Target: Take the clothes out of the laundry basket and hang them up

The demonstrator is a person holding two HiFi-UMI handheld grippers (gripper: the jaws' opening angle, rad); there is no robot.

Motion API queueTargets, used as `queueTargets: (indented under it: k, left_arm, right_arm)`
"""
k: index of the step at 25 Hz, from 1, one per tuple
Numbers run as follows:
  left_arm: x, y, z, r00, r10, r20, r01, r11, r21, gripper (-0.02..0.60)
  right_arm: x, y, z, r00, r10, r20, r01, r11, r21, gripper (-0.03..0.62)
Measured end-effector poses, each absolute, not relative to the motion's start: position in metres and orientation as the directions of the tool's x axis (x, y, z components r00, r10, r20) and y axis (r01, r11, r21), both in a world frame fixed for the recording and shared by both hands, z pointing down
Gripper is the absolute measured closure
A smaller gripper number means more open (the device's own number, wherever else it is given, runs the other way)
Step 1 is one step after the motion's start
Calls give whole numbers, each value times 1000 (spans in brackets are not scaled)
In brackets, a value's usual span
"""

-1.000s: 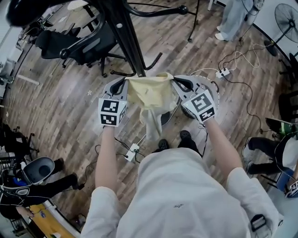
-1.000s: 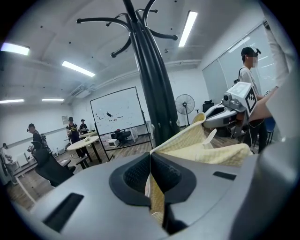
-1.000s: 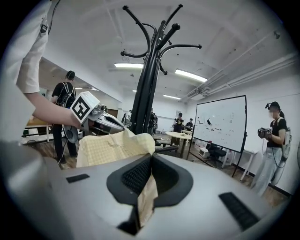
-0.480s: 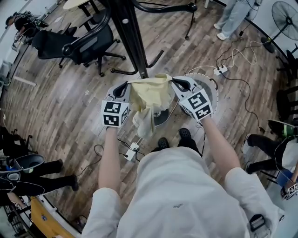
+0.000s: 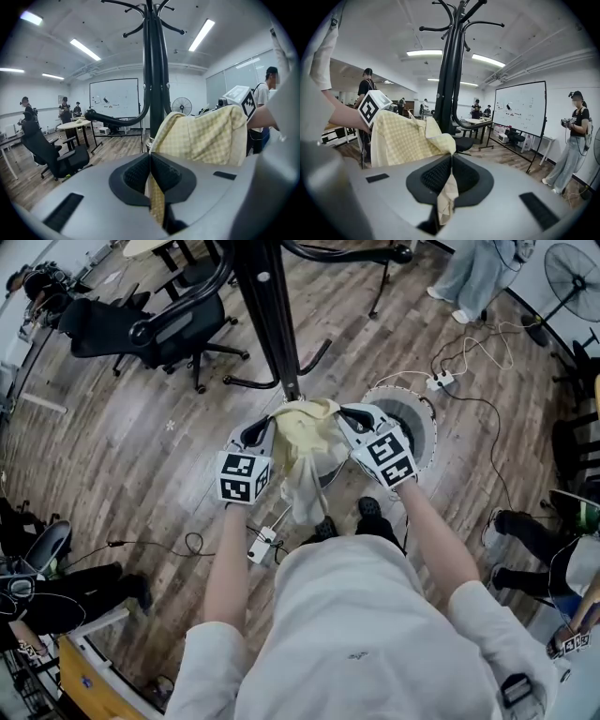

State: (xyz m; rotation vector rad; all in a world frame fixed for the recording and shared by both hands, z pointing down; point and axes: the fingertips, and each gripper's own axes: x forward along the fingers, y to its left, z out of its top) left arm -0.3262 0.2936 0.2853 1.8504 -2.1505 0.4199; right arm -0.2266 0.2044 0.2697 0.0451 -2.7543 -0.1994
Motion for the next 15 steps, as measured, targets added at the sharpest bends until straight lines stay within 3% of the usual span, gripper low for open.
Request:
queueTargets:
  k: [9, 15]
  left_arm:
    - [-314, 289, 291, -117, -915, 385, -992, 129, 6, 557]
    - [-311, 293, 290, -84, -919, 385, -995, 98, 18, 555]
  right_arm:
    - [-225, 209, 278, -916, -47, 399, 8, 991, 135, 562]
    - [-224, 213, 276, -919, -57, 390, -12, 993, 119, 521]
